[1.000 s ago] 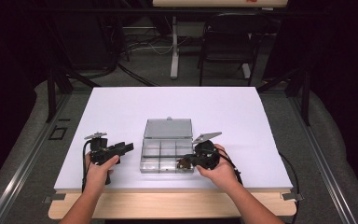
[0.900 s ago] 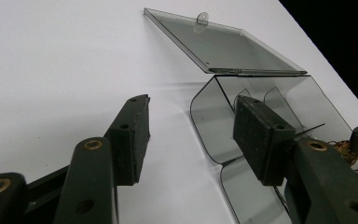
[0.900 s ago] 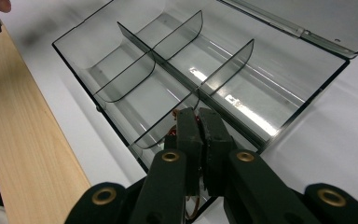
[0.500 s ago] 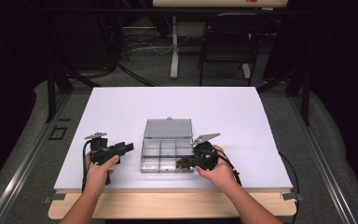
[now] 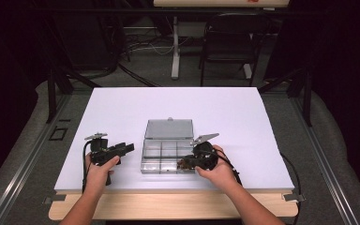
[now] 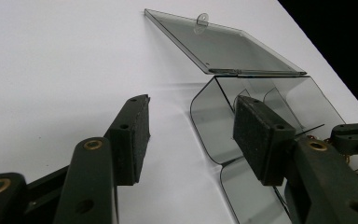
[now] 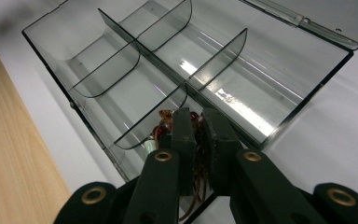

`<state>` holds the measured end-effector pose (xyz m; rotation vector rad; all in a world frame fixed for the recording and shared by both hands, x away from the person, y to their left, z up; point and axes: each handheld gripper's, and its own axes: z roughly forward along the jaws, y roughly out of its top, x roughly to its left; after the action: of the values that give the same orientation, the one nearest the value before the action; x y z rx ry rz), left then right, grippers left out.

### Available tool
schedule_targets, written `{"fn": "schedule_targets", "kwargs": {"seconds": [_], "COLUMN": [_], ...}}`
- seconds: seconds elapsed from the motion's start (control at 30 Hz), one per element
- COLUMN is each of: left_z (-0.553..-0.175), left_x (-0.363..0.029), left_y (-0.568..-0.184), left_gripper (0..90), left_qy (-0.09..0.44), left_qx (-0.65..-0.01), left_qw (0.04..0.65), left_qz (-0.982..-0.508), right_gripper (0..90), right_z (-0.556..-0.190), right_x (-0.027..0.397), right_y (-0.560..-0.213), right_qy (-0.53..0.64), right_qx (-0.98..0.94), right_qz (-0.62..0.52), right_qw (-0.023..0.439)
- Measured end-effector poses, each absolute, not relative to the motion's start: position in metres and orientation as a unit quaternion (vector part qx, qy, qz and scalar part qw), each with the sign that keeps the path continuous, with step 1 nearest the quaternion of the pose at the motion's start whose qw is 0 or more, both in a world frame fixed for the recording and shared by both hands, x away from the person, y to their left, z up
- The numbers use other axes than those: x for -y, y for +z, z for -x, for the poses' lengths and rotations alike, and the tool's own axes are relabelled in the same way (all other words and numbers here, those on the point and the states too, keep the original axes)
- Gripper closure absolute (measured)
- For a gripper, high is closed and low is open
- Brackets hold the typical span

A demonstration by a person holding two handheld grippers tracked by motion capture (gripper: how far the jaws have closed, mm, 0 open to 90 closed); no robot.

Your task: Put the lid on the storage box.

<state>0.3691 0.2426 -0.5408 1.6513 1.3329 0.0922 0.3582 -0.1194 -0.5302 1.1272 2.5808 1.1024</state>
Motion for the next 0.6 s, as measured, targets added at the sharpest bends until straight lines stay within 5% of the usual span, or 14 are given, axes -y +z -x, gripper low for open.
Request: {"fn": "schedule_targets", "kwargs": {"seconds": [0.6], "left_z": [-0.369], "left_x": [-0.243], "left_y": [-0.540], "left_gripper": [46.3], "left_qy": [0.043], "left_qx": [-0.547], "left_qw": [0.489], "left_qz": [-0.678], "right_gripper": [76.5], "right_z": [-0.362], "right_x": [0.126], "right_y": [-0.513], "right_qy": [0.393], "right_qx": [-0.837], "right_qz": [-0.376], "right_qw": [0.067]}}
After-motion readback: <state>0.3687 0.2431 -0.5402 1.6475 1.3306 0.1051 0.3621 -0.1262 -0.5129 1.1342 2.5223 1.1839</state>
